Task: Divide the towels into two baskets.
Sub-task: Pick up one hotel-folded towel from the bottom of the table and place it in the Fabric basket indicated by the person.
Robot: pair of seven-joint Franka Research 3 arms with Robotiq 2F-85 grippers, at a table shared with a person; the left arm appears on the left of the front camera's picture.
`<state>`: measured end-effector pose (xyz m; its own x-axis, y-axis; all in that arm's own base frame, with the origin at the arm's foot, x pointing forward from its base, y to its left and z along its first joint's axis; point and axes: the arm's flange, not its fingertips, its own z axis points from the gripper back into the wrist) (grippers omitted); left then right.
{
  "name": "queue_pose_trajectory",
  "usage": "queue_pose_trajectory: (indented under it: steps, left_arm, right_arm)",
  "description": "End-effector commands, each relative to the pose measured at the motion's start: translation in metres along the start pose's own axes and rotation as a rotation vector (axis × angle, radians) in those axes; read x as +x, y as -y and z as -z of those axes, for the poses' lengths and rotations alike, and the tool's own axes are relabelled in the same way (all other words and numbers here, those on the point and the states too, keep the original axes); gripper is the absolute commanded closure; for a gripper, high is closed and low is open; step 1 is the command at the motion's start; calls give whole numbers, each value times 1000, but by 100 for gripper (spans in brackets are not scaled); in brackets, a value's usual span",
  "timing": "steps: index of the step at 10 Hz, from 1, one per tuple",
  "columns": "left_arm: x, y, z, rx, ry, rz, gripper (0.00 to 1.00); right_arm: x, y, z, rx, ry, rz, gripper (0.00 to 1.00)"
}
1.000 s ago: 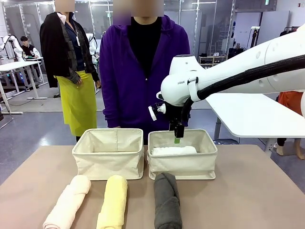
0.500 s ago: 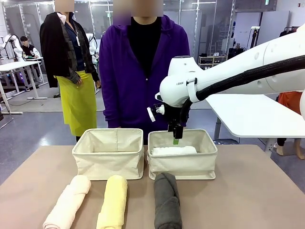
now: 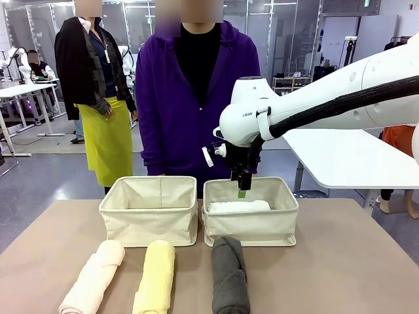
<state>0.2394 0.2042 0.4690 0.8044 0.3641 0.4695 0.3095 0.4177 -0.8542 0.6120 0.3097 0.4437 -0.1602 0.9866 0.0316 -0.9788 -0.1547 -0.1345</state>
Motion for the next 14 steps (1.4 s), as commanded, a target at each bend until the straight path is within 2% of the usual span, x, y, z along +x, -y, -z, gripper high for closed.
queue_pose_trajectory:
  steps: [1,2,3,5,6,8,10,11,12,14]
  left_arm:
    - [0,0,-3,-22,6,22,0]
    - [0,0,-3,-22,6,22,0]
    - [0,0,-3,-22,6,22,0]
    - [0,0,-3,-22,6,22,0]
    - [0,0,-3,-22,6,22,0]
    - [0,0,-3,-22,6,22,0]
    - [0,0,-3,-22,6,22,0]
    - [0,0,-3,-22,6,22,0]
    - [0,0,-3,-22,6,22,0]
    - [0,0,-3,-22,6,22,0]
  right_arm:
    - [9,-23,-27,14,3,41,0]
    - [9,-51,-53,57,34,123,0]
    - [-11,-79,-73,106,61,270,0]
    - [-59,-133,-105,196,286,461,0]
    - [-98,-161,-116,257,362,588,0]
    - [-187,-204,-127,383,598,774,0]
    - [-283,-234,-116,509,801,965,0]
    - [-328,-247,-111,531,873,1070,0]
    - [-368,-268,-104,559,896,1200,0]
    - [-419,-330,-81,556,1087,1375,0]
